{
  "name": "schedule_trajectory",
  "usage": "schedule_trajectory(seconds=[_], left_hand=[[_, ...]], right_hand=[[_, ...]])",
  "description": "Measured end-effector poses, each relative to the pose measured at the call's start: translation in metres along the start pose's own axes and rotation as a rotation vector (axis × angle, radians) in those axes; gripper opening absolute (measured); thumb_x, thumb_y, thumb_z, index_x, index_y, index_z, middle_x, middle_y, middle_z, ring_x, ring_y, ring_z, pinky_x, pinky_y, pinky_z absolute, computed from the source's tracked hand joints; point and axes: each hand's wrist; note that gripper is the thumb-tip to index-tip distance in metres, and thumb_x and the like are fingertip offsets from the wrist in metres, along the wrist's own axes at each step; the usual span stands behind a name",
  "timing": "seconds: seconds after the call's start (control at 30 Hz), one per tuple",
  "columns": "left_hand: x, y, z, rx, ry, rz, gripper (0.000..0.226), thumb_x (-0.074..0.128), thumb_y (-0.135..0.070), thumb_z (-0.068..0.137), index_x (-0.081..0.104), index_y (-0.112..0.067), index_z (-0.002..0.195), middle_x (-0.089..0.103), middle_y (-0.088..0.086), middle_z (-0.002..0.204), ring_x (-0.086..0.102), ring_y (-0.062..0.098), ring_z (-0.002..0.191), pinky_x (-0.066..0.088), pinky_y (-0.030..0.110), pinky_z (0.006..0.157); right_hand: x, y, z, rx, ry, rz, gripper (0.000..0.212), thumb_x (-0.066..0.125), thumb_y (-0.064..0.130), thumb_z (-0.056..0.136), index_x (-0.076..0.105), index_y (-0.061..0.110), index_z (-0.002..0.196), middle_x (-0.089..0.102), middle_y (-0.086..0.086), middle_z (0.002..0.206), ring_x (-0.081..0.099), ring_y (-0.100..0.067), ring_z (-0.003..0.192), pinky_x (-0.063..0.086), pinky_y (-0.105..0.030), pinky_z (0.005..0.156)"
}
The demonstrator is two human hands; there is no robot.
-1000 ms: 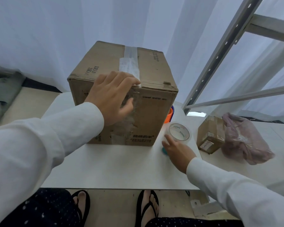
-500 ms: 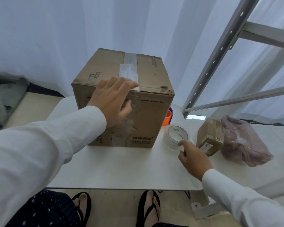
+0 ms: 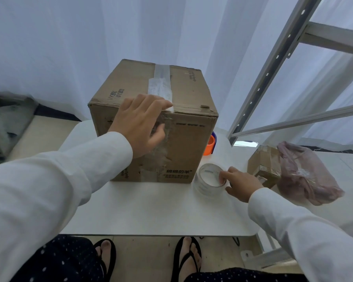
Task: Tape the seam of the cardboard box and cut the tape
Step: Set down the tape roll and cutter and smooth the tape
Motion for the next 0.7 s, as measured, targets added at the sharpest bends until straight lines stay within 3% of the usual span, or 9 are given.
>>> schedule_trajectory(seconds=[0.27, 0.53, 0.7], left_hand=[[-0.003, -0.002, 0.0, -0.007, 0.023, -0.001, 0.046, 0.04, -0.03, 0.075, 0.049, -0.012, 0.116, 0.06, 0.009, 0.111, 0.054, 0.031, 0.101, 0.024, 0.032, 0.086], [-0.003, -0.002, -0.001, 0.005, 0.025, 0.004, 0.046, 0.042, -0.029, 0.074, 0.05, -0.013, 0.115, 0.06, 0.009, 0.112, 0.053, 0.03, 0.1, 0.025, 0.032, 0.086], [-0.003, -0.002, -0.001, 0.005, 0.026, 0.007, 0.046, 0.042, -0.03, 0.074, 0.05, -0.013, 0.115, 0.059, 0.008, 0.113, 0.051, 0.029, 0.101, 0.025, 0.033, 0.087]], right_hand=[[-0.002, 0.002, 0.004, 0.021, -0.035, -0.046, 0.023, 0.053, 0.016, 0.086, 0.05, 0.027, 0.107, 0.057, 0.0, 0.11, 0.059, -0.025, 0.09, 0.048, -0.03, 0.072], [-0.007, 0.002, 0.017, 0.144, 0.007, 0.057, 0.023, 0.055, 0.011, 0.084, 0.054, 0.021, 0.105, 0.058, -0.007, 0.11, 0.057, -0.028, 0.095, 0.046, -0.03, 0.08], [-0.013, 0.003, 0.021, 0.186, 0.056, 0.263, 0.048, 0.065, 0.013, 0.082, 0.046, 0.021, 0.125, 0.056, -0.009, 0.12, 0.056, -0.026, 0.1, 0.046, -0.032, 0.091]])
Point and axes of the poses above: each hand's wrist, its own z-axis towards the middle knuckle, its own x-axis out of the palm, y = z × x
